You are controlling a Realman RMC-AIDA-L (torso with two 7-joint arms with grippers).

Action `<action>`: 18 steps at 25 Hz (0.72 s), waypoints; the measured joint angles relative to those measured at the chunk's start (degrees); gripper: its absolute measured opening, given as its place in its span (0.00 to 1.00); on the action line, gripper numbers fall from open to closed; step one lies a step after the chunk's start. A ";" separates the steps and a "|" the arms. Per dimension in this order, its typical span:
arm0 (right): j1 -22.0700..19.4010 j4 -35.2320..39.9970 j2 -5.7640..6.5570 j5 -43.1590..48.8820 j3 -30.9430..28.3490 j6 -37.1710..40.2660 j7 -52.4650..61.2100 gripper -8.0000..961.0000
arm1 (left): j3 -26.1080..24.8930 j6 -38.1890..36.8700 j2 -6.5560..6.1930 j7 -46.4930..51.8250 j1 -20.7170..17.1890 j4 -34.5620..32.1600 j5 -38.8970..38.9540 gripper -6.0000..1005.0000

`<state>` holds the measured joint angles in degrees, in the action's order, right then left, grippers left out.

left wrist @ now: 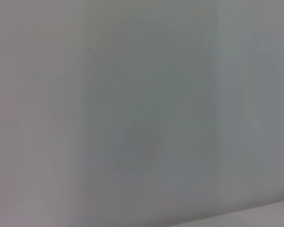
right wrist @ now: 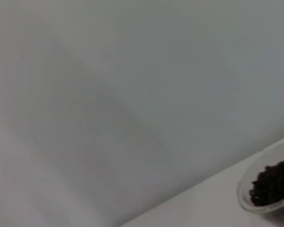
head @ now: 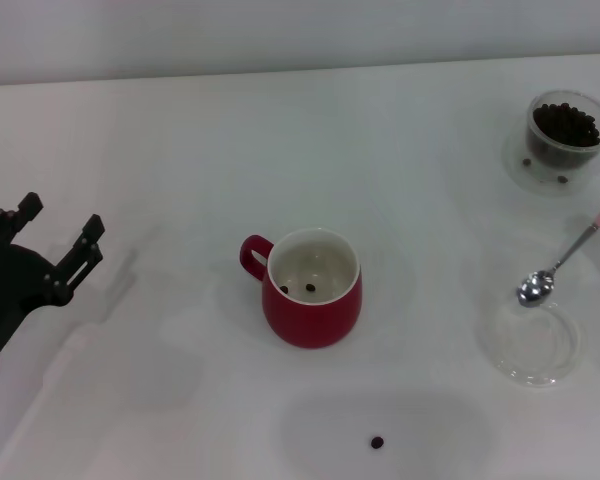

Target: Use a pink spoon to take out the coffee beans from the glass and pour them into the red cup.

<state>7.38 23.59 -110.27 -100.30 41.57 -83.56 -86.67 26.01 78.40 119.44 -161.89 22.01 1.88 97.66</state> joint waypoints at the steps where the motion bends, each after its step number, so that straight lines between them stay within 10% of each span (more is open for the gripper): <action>1: -0.34 0.00 0.07 0.01 0.00 0.23 -0.02 0.17 | 0.00 -0.15 0.00 0.00 -0.02 -0.05 0.00 0.77; 18: -0.71 -2.46 -0.05 2.75 0.49 0.75 1.09 0.18 | 0.00 -1.07 0.00 0.00 0.49 -0.87 0.70 0.77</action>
<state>6.67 21.12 -110.32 -97.55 42.06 -82.81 -85.58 26.01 77.34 119.44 -161.89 22.51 1.01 98.36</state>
